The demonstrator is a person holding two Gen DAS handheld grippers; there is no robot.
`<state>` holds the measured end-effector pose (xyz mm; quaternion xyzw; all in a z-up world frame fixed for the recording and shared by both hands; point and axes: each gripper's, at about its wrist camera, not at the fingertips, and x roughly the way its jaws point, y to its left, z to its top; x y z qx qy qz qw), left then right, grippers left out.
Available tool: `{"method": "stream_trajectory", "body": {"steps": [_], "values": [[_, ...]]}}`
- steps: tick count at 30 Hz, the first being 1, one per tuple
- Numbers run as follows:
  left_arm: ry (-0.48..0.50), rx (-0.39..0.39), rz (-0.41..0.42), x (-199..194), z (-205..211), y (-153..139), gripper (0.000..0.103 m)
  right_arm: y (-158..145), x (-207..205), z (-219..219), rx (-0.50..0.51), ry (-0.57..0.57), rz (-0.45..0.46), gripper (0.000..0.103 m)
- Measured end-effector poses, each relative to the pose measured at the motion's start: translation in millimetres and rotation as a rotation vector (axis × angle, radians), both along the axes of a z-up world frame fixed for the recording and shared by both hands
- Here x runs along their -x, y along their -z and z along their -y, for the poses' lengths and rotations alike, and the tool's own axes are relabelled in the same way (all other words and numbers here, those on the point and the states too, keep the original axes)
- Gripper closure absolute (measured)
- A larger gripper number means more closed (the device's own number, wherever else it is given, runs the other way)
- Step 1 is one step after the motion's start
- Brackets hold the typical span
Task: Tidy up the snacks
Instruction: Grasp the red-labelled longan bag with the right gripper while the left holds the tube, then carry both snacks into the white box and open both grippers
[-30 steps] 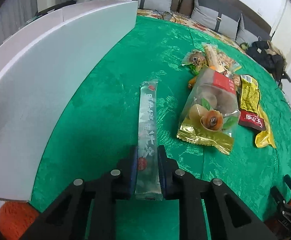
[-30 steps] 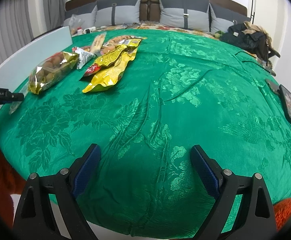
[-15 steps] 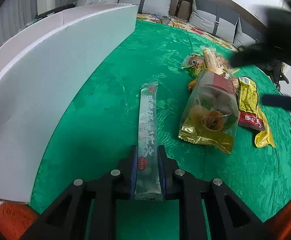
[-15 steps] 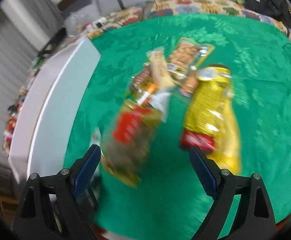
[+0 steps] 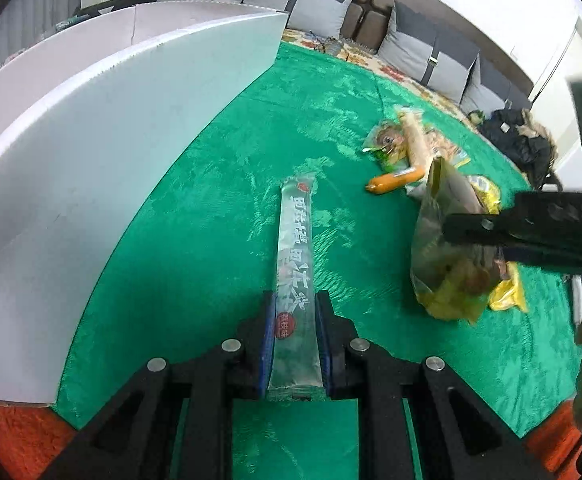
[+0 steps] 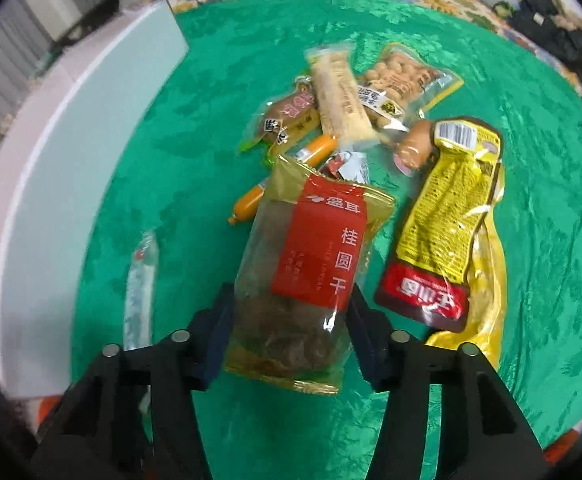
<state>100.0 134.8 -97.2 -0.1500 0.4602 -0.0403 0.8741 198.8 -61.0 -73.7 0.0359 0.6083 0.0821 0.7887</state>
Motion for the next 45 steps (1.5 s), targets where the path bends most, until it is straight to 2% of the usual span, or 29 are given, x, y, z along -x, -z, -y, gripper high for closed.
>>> {"method": "stream_trajectory", "body": {"steps": [2, 5, 9, 13, 16, 19, 21, 23, 24, 25, 27, 28, 30, 33, 34, 39, 42, 45], "values": [[0.005, 0.041, 0.016, 3.2, -2.6, -4.0, 0.084, -10.3, 11.2, 18.1, -0.107, -0.006, 0.019, 0.05], [0.021, 0.086, 0.044, 8.8, -6.2, -13.5, 0.084, -30.5, 25.3, 29.4, -0.199, -0.001, 0.056, 0.05], [0.032, 0.132, 0.063, 12.9, -4.2, -23.4, 0.084, -31.3, 35.1, 37.7, -0.201, 0.014, 0.055, 0.05], [0.041, 0.155, 0.078, 14.0, -4.6, -28.9, 0.084, -31.0, 34.9, 49.7, -0.264, 0.053, 0.042, 0.05], [0.031, 0.17, 0.052, 14.5, -10.2, -26.3, 0.084, -40.2, 37.0, 48.7, -0.269, 0.033, 0.075, 0.05], [0.067, 0.159, -0.011, 10.4, -5.0, -13.4, 0.085, -45.1, 37.6, 44.6, -0.257, 0.001, 0.099, 0.05], [0.09, 0.121, -0.054, 7.0, 4.1, -4.8, 0.084, -46.8, 40.3, 42.2, -0.249, -0.013, 0.11, 0.05], [0.112, 0.046, -0.09, 0.8, 16.1, 1.4, 0.084, -46.0, 43.7, 41.4, -0.252, -0.017, 0.112, 0.05], [0.122, 0.015, -0.095, -1.4, 21.2, 2.4, 0.079, -45.3, 45.4, 42.4, -0.258, -0.016, 0.111, 0.05], [0.138, -0.049, -0.086, -6.3, 30.6, 0.0, 0.075, -45.3, 47.3, 42.9, -0.265, -0.013, 0.11, 0.05], [0.167, -0.114, -0.089, -12.4, 43.0, -0.4, 0.076, -43.8, 47.9, 45.2, -0.272, -0.009, 0.113, 0.05], [0.18, -0.161, -0.084, -15.5, 50.3, -1.1, 0.085, -44.4, 49.0, 46.0, -0.273, -0.007, 0.117, 0.05], [0.185, -0.138, -0.078, -18.4, 50.0, 0.5, 0.086, -46.6, 50.5, 46.9, -0.273, -0.005, 0.124, 0.05], [0.139, 0.033, -0.062, -11.2, 25.0, -7.1, 0.086, -51.7, 51.8, 50.9, -0.28, 0.005, 0.135, 0.05], [0.129, 0.066, -0.05, -8.2, 17.7, -13.2, 0.086, -54.4, 52.7, 52.0, -0.282, 0.007, 0.142, 0.05], [0.063, 0.25, 0.079, 8.5, -33.7, -83.6, 0.086, -73.3, 43.5, 34.8, -0.291, -0.017, 0.163, 0.05], [-0.032, 0.241, 0.173, 12.4, -85.8, -126.0, 0.085, -95.6, 29.1, -7.0, -0.356, -0.08, 0.18, 0.05], [-0.16, 0.173, 0.206, 12.3, -145.9, -145.2, 0.085, -125.1, 16.4, -71.2, -0.444, -0.187, 0.204, 0.05]]}}
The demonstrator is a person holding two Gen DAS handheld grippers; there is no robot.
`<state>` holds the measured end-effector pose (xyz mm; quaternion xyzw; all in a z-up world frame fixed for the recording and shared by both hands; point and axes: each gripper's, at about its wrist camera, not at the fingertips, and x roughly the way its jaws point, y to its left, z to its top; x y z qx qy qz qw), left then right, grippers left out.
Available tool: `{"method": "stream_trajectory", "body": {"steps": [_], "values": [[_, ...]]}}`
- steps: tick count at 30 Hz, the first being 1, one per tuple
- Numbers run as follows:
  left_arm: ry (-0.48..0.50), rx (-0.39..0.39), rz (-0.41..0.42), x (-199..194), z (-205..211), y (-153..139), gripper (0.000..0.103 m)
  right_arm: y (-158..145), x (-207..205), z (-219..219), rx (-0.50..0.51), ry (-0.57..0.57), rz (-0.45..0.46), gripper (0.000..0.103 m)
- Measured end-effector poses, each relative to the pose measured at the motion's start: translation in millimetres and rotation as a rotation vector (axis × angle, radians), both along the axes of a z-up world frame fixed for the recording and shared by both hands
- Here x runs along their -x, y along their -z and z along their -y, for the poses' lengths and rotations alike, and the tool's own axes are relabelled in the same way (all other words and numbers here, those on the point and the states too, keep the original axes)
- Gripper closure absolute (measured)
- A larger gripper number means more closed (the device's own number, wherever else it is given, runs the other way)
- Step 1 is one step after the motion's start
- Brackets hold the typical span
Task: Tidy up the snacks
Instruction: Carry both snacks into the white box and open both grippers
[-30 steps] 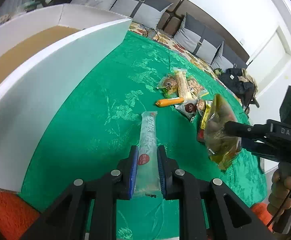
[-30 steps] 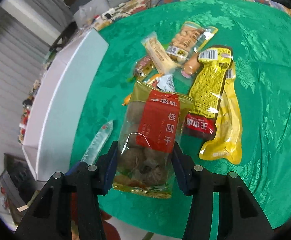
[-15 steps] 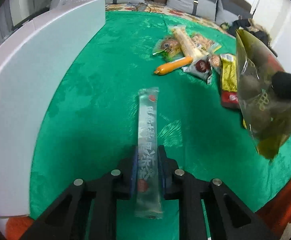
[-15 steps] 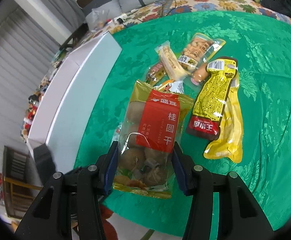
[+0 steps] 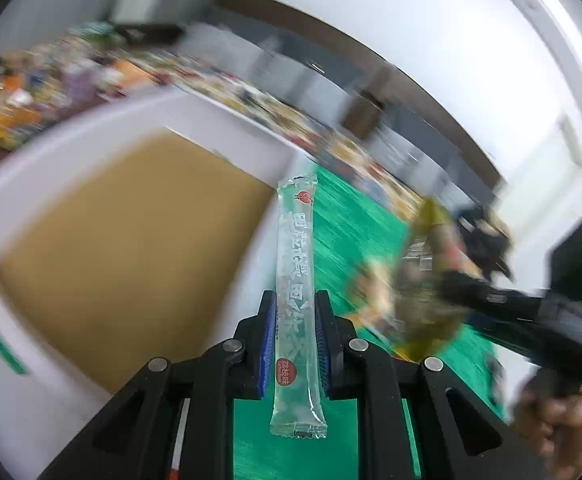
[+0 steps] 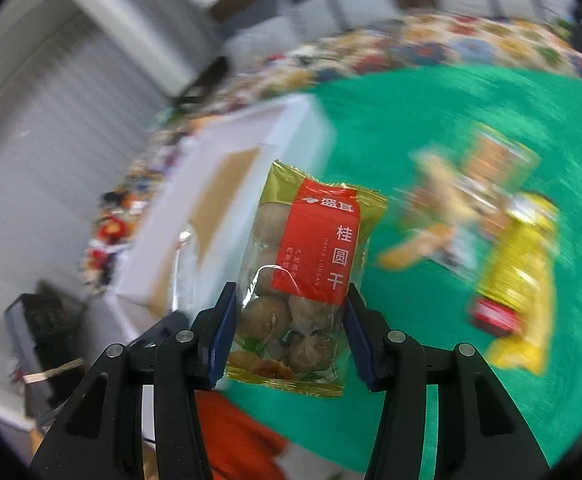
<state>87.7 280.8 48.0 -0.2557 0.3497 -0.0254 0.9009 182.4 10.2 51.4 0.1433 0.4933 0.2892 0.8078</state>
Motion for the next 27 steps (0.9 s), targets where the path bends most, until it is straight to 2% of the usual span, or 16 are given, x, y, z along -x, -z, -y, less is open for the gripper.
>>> {"method": "stream_trajectory", "body": {"steps": [3, 5, 6, 7, 9, 10, 12, 15, 18, 19, 22, 23, 25, 27], "values": [[-0.118, -0.042, -0.054, -4.0, -53.0, 2.6, 0.084, -19.4, -8.2, -70.3, -0.069, -0.113, 0.017, 0.05], [-0.189, -0.121, -0.124, -8.5, -75.3, 10.1, 0.084, -22.0, -10.0, -117.3, -0.085, -0.172, 0.028, 0.049], [-0.219, -0.17, -0.166, -13.1, -81.4, 17.7, 0.075, -20.3, -10.0, -130.2, -0.08, -0.187, 0.035, 0.046], [-0.229, -0.2, -0.202, -14.2, -87.3, 23.9, 0.056, -15.5, -10.6, -148.0, -0.058, -0.204, 0.041, 0.045], [-0.243, -0.224, -0.22, -3.3, -94.2, 28.8, 0.031, -7.1, -8.8, -158.2, -0.029, -0.196, 0.04, 0.035], [-0.261, -0.241, -0.207, 2.6, -92.0, 29.1, 0.03, -2.6, -7.6, -153.6, -0.034, -0.178, 0.043, 0.035], [-0.294, -0.275, -0.171, 12.9, -83.2, 28.5, 0.03, 0.1, -8.1, -133.8, -0.043, -0.146, 0.061, 0.034], [-0.263, -0.255, -0.114, 9.4, -68.8, 22.9, 0.03, 16.6, -2.3, -80.5, 0.035, -0.063, 0.114, 0.033], [-0.181, -0.256, -0.045, -8.0, -37.4, 13.0, 0.022, 49.0, 7.9, -6.3, 0.192, 0.022, 0.159, 0.033], [-0.153, -0.275, -0.026, -11.0, -25.0, 10.8, 0.021, 64.4, 14.8, 30.3, 0.276, 0.072, 0.182, 0.033], [-0.069, -0.375, -0.041, -26.4, 14.2, 11.5, 0.02, 93.9, 33.2, 111.7, 0.449, 0.178, 0.212, 0.034], [-0.056, -0.44, -0.056, -32.8, 27.9, 14.9, 0.02, 106.6, 45.3, 149.0, 0.518, 0.229, 0.209, 0.034], [-0.053, -0.541, -0.08, -41.7, 47.4, 21.5, 0.02, 118.1, 61.2, 194.3, 0.584, 0.285, 0.201, 0.034], [-0.043, -0.57, -0.117, -48.1, 60.5, 32.7, 0.02, 124.8, 81.8, 238.6, 0.64, 0.345, 0.202, 0.034]]}}
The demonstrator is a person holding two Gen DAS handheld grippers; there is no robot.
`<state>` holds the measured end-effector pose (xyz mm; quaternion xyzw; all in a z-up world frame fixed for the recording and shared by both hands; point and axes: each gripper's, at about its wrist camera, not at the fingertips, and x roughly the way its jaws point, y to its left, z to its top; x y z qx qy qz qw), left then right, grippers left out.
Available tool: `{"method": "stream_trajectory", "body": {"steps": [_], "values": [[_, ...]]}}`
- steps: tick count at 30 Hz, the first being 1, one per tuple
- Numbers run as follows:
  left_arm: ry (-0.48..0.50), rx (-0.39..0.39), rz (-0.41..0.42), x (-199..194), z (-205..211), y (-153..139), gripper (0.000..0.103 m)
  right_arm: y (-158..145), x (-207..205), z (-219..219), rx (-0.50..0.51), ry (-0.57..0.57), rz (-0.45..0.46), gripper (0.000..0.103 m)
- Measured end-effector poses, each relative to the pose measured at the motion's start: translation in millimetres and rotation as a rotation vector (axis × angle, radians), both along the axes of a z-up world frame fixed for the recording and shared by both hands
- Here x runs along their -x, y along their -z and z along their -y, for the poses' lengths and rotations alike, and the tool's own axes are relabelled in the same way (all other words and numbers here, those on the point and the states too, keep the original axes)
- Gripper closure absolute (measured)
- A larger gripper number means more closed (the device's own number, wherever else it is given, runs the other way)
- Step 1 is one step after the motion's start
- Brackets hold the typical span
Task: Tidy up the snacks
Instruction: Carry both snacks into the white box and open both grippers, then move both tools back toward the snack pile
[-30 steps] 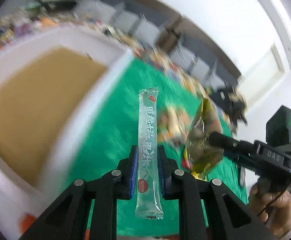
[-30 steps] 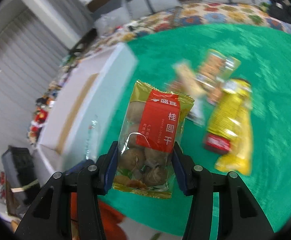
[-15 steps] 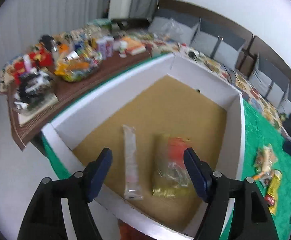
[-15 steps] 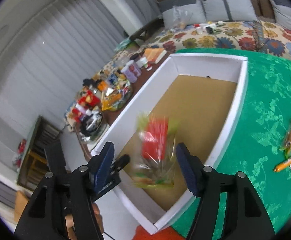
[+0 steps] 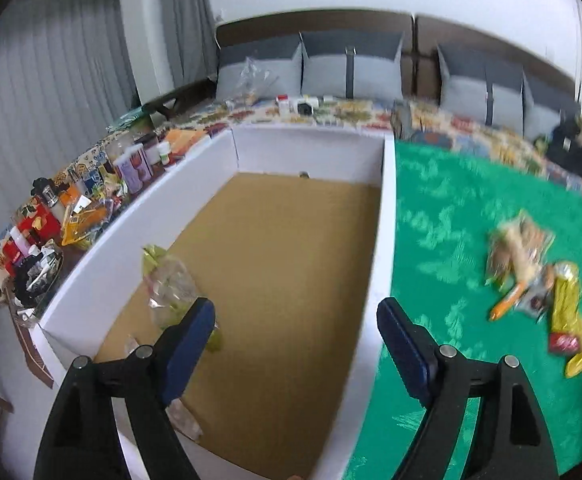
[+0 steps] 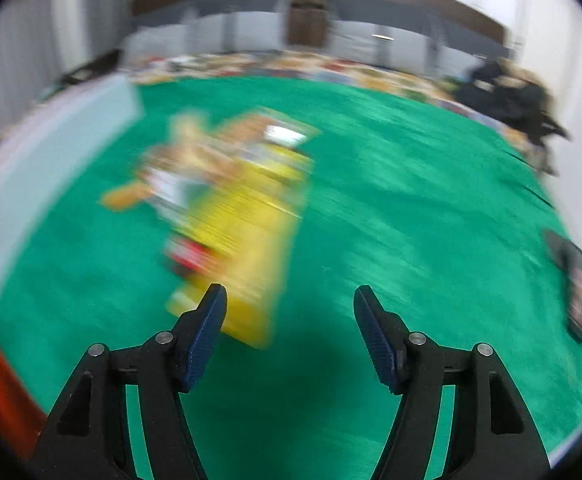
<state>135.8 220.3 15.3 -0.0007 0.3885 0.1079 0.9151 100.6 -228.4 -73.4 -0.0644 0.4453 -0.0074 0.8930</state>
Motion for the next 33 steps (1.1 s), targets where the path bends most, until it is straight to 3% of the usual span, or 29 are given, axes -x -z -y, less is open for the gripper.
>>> {"method": "stream_trajectory", "body": {"steps": [4, 7, 10, 14, 19, 21, 24, 27, 30, 33], "values": [[-0.005, -0.064, -0.012, 3.2, 17.5, 7.2, 0.02, 3.9, 34.0, 50.8, 0.022, 0.089, 0.07, 0.034], [-0.017, 0.006, -0.023, 7.5, 21.0, 8.7, 0.02, -0.9, 38.1, 55.2, -0.03, 0.125, 0.099, 0.034], [-0.012, -0.003, -0.03, 11.4, 34.2, 11.7, 0.02, -2.5, 29.1, 44.7, -0.008, 0.066, 0.134, 0.032], [0.019, -0.054, -0.047, 12.9, 51.0, 16.8, 0.02, 21.1, 23.7, 22.1, 0.05, -0.048, 0.078, 0.03], [0.01, -0.048, -0.049, 13.2, 54.0, 16.2, 0.02, 30.7, 25.0, 19.4, 0.063, -0.094, 0.049, 0.03], [-0.017, -0.089, -0.019, 17.1, 55.8, 8.2, 0.02, 32.2, 22.5, 24.5, 0.038, -0.081, 0.039, 0.03], [-0.066, -0.175, 0.102, 34.8, 69.7, -13.3, 0.019, 33.1, 21.2, 36.4, -0.015, -0.039, 0.027, 0.03], [-0.048, -0.214, 0.23, 54.4, 94.0, -35.4, 0.006, 32.8, 20.3, 49.2, -0.06, 0.005, 0.02, 0.03], [0.036, -0.206, 0.307, 70.1, 127.2, -46.6, 0.0, 34.6, 18.1, 58.3, -0.098, 0.042, 0.008, 0.03], [0.14, -0.128, 0.255, 67.6, 154.2, -37.3, 0.0, 33.5, 18.8, 61.1, -0.114, 0.053, 0.011, 0.03]]}}
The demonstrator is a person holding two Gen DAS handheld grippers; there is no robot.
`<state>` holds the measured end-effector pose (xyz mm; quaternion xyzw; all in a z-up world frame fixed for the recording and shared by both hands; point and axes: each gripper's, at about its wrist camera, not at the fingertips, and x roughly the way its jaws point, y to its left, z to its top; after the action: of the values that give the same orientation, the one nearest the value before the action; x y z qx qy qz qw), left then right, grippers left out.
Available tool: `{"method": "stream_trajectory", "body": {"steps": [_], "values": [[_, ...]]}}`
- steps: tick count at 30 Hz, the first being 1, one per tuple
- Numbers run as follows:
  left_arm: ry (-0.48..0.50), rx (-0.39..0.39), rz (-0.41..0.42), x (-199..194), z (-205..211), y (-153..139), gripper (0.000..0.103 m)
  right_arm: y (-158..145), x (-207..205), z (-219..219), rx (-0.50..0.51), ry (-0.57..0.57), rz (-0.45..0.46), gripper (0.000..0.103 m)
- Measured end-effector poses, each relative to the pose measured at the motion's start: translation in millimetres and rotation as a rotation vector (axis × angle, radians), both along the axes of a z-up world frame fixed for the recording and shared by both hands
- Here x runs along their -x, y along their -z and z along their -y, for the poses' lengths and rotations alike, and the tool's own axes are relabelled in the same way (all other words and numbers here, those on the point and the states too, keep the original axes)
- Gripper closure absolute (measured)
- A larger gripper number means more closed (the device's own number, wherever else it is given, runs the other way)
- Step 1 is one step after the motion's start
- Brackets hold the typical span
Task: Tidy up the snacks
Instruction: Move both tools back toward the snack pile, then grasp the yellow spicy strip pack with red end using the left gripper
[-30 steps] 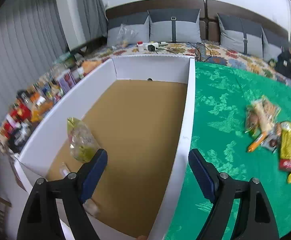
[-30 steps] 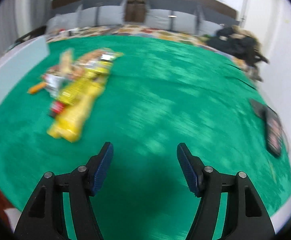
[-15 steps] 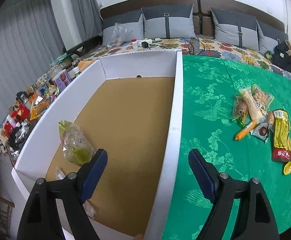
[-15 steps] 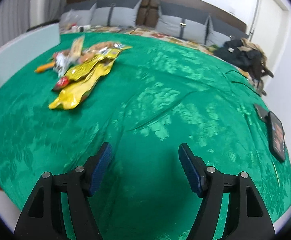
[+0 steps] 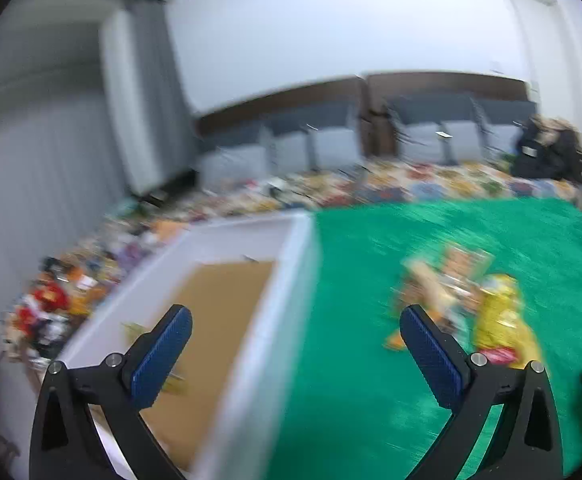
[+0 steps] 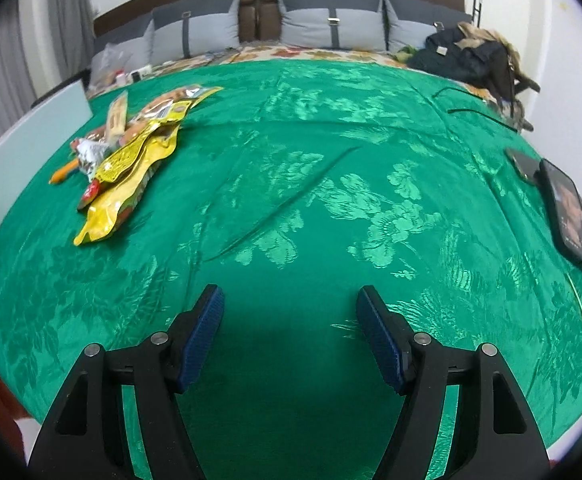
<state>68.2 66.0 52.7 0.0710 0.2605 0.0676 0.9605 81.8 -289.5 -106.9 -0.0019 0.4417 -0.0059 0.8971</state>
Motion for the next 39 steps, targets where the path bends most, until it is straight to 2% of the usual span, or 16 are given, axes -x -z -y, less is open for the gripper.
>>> {"method": "stream_trajectory", "body": {"steps": [4, 8, 11, 18, 32, 36, 39], "values": [[0.13, 0.109, -0.212, -19.2, 29.7, 50.6, 0.0, 0.3, 0.4, -2.9, 0.019, -0.009, -0.003, 0.027], [0.209, 0.122, -0.374, -37.5, 49.2, 103.2, 0.0, 1.1, 2.0, -4.7, 0.029, -0.013, 0.003, 0.025], [0.22, 0.121, -0.44, -43.2, 55.2, 129.6, 0.0, 1.5, 2.6, -4.7, 0.028, -0.014, 0.007, 0.024], [0.193, 0.161, -0.489, -36.2, 44.7, 162.1, 0.0, 3.7, 4.2, -7.9, 0.033, -0.015, 0.023, 0.018], [0.231, 0.16, -0.417, -29.8, 35.5, 163.8, 0.0, 2.5, 3.7, -8.3, 0.025, -0.011, 0.008, 0.017], [0.231, 0.161, -0.402, -29.7, 34.9, 163.9, 0.0, -10.1, 0.9, -20.3, -0.077, -0.057, 0.0, 0.017], [0.23, 0.161, -0.393, -31.0, 35.3, 164.1, 0.0, -19.5, -15.5, -47.5, -0.148, -0.137, -0.018, 0.017]]}}
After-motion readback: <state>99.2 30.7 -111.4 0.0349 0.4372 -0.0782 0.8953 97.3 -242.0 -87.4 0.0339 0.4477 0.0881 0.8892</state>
